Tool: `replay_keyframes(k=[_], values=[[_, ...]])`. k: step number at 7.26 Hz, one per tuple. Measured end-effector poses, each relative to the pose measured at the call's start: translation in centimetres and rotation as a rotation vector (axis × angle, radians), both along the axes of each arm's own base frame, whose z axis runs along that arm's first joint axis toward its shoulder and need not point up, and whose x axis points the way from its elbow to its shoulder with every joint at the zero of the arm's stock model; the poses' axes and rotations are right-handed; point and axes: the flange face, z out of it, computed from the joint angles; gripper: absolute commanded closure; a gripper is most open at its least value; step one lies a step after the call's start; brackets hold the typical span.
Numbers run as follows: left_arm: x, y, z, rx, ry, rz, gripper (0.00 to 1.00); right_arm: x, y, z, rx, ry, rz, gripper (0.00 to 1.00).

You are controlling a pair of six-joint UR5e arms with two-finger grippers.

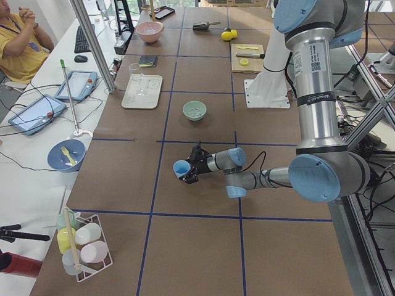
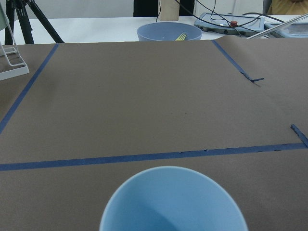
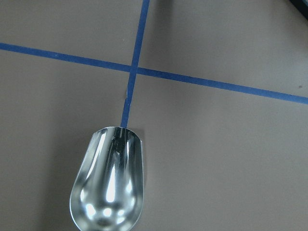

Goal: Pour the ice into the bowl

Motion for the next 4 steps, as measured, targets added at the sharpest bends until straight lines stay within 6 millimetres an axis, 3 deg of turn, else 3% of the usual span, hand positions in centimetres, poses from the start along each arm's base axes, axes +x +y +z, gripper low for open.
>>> replay_keyframes(k=[2, 4], values=[[-3.2, -1.2, -1.0, 0.022, -0.024, 0.027, 0.00, 0.0, 0.0, 0.0, -0.001, 0.000, 0.001, 0.00], [-7.1, -3.4, -3.3, 0.081, -0.056, 0.054, 0.00, 0.0, 0.0, 0.0, -0.002, 0.000, 0.003, 0.00]])
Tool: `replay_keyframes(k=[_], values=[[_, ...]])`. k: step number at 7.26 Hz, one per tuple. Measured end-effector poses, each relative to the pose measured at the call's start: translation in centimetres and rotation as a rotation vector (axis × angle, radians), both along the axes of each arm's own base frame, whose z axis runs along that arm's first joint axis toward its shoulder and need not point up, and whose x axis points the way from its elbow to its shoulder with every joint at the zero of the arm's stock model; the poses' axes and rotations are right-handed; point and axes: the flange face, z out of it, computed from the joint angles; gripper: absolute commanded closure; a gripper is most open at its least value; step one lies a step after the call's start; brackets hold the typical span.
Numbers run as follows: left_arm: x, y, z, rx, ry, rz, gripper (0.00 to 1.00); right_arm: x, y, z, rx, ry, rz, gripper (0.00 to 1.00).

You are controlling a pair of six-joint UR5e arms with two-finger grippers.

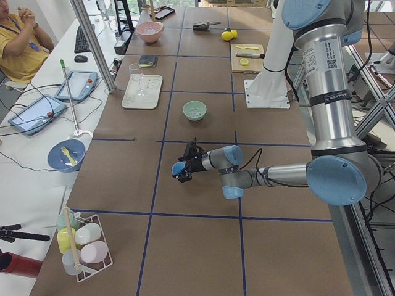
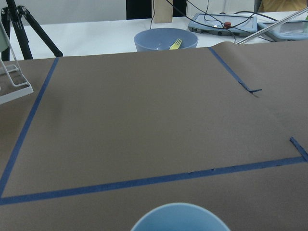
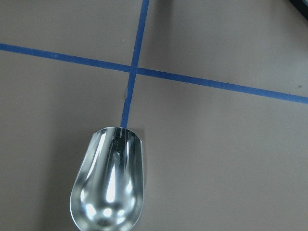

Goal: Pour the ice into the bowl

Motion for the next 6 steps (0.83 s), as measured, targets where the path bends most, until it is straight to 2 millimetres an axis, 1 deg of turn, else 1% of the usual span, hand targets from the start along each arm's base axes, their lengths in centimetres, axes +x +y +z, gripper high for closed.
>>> replay_keyframes(k=[1, 2, 3, 4, 6], values=[[-1.6, -0.9, -1.1, 0.023, -0.006, 0.019, 0.00, 0.0, 0.0, -0.1, 0.000, 0.000, 0.001, 0.00], [-2.9, -1.4, -1.9, 0.025, 0.000, 0.047, 0.00, 0.0, -0.1, -0.2, 0.002, 0.000, 0.002, 0.00], [-4.5, -2.2, -2.2, 0.018, -0.013, 0.087, 0.00, 0.0, -0.2, -0.3, 0.004, 0.000, 0.003, 0.00], [-6.6, -3.8, -2.5, 0.026, -0.084, 0.125, 0.00, 0.0, -0.3, -0.4, 0.006, 0.000, 0.003, 0.00], [-11.6, -8.2, -3.3, 0.047, -0.326, 0.200, 0.00, 0.0, -0.4, -0.7, 0.000, -0.003, 0.016, 0.00]])
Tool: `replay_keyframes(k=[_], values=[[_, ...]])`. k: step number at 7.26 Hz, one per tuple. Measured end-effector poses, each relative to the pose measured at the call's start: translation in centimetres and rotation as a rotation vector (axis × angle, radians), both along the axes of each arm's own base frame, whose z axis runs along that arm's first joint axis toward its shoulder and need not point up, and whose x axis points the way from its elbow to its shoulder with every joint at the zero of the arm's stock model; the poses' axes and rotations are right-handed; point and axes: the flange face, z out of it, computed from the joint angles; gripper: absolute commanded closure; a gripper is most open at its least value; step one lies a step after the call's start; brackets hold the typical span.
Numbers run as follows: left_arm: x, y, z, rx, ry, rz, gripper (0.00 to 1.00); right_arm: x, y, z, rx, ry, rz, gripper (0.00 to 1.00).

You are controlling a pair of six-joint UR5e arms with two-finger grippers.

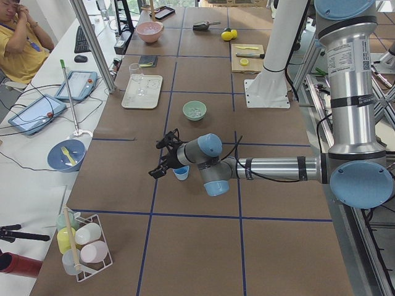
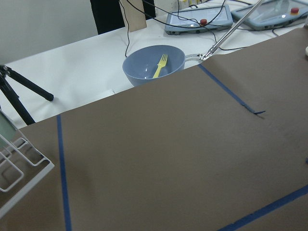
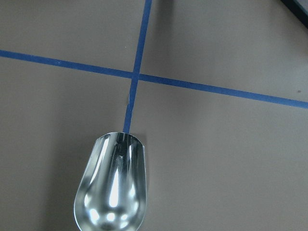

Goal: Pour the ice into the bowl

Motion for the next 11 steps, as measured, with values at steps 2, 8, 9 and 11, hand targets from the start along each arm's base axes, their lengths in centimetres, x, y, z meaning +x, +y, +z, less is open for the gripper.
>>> replay_keyframes(k=[2, 8, 9, 11], values=[[-6.2, -4.5, -0.7, -0.094, -0.173, 0.065, 0.00, -0.3, -0.1, -0.6, 0.013, -0.041, 0.013, 0.00], [-12.1, -4.7, 4.6, -0.826, 0.040, 0.240, 0.00, -4.0, -1.7, -8.1, 0.192, -0.091, -0.047, 0.00], [-12.5, -3.3, 5.1, -0.855, 0.084, 0.247, 0.00, -6.3, -1.8, -11.4, 0.204, -0.103, -0.046, 0.00], [-12.7, -2.2, 5.5, -0.873, 0.104, 0.246, 0.00, -15.1, -2.3, -21.4, 0.196, -0.174, -0.039, 0.00]])
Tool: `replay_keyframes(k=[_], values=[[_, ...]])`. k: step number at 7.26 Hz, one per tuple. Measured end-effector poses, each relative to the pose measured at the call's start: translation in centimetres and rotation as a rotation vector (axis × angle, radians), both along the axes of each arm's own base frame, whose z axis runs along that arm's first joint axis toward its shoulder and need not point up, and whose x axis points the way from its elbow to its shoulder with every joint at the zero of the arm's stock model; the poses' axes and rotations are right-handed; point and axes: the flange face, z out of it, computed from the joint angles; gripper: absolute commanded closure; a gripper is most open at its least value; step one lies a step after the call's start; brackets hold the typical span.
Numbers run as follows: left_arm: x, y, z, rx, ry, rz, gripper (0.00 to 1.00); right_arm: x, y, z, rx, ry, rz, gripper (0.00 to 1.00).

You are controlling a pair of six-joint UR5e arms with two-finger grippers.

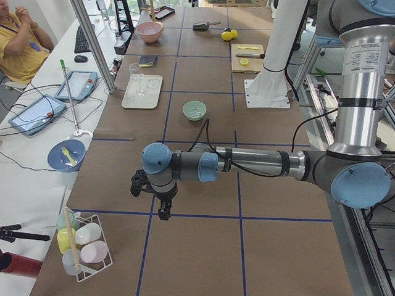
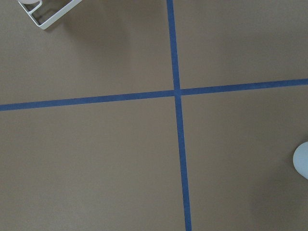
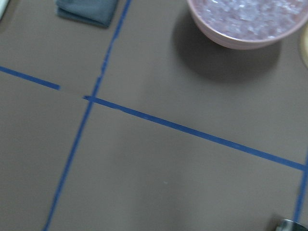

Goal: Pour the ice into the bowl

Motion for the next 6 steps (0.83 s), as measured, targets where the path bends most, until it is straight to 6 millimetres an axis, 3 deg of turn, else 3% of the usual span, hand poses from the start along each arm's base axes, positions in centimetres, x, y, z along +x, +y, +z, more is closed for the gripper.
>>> replay_keyframes(k=[2, 5, 6], values=[[0.0, 0.0, -0.3, 0.003, 0.003, -0.001, 0.00, -12.9, 0.5, -10.3, -0.057, -0.132, 0.004, 0.00], [0.1, -0.2, -0.6, 0.010, 0.003, 0.000, 0.00, -34.8, 4.8, -24.0, -0.038, -0.245, 0.062, 0.00], [0.1, -0.2, -0.6, 0.010, 0.003, 0.001, 0.00, -41.5, 5.1, -28.0, -0.051, -0.227, 0.107, 0.00]])
